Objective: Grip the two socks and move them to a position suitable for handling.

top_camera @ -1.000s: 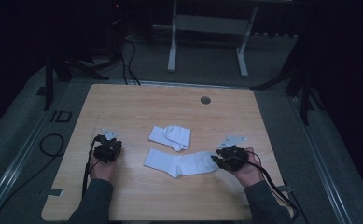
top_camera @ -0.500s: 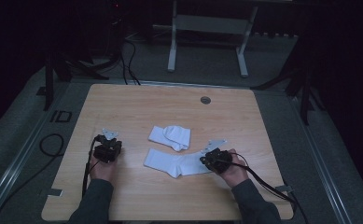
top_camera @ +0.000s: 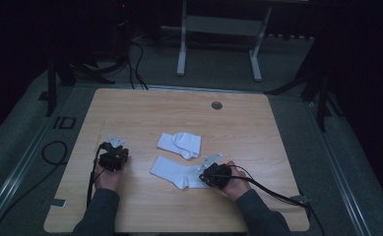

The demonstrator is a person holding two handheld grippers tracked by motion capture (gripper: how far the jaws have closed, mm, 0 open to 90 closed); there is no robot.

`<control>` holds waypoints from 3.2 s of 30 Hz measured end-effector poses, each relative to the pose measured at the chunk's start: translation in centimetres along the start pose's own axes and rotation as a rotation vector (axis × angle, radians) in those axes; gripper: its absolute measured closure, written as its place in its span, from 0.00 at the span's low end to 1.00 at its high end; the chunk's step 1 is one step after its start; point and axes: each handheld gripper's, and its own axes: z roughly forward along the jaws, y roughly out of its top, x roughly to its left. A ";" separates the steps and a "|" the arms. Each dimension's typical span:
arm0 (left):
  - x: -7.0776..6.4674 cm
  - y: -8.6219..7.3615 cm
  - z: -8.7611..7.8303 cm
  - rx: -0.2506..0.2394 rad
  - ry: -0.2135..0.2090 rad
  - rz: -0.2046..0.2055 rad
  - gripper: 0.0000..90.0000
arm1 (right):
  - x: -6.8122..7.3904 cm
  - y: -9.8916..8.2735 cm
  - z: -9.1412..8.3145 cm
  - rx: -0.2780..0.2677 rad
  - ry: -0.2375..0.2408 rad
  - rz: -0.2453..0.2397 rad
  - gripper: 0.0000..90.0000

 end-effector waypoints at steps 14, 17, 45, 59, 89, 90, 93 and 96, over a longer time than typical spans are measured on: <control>0.0 -0.1 0.1 0.004 -0.023 0.006 0.92 | -2.9 3.7 -2.6 -0.091 -0.031 0.012 0.87; 0.0 -0.1 0.1 0.003 -0.024 0.005 0.91 | -3.7 4.7 -2.3 -0.089 -0.038 0.011 0.87; 0.0 0.0 0.3 0.005 -0.029 0.005 0.90 | -6.7 11.5 3.0 -0.040 -0.065 -0.001 0.75; 0.1 0.0 0.4 0.006 -0.027 0.008 0.90 | -7.8 13.5 6.2 -0.021 -0.058 0.065 0.61; 0.0 -0.1 0.4 0.012 -0.025 0.014 0.90 | -9.3 13.6 4.8 -0.031 -0.088 0.094 0.79; 0.0 -0.1 0.4 0.010 -0.025 0.013 0.90 | -9.4 13.7 5.1 -0.036 -0.101 0.107 0.75; 0.0 -0.1 0.4 0.012 -0.026 0.012 0.90 | -10.0 13.6 6.1 -0.030 -0.110 0.151 0.64; -0.1 0.0 0.5 0.013 -0.030 0.015 0.90 | -10.3 13.9 7.1 -0.007 -0.115 0.175 0.60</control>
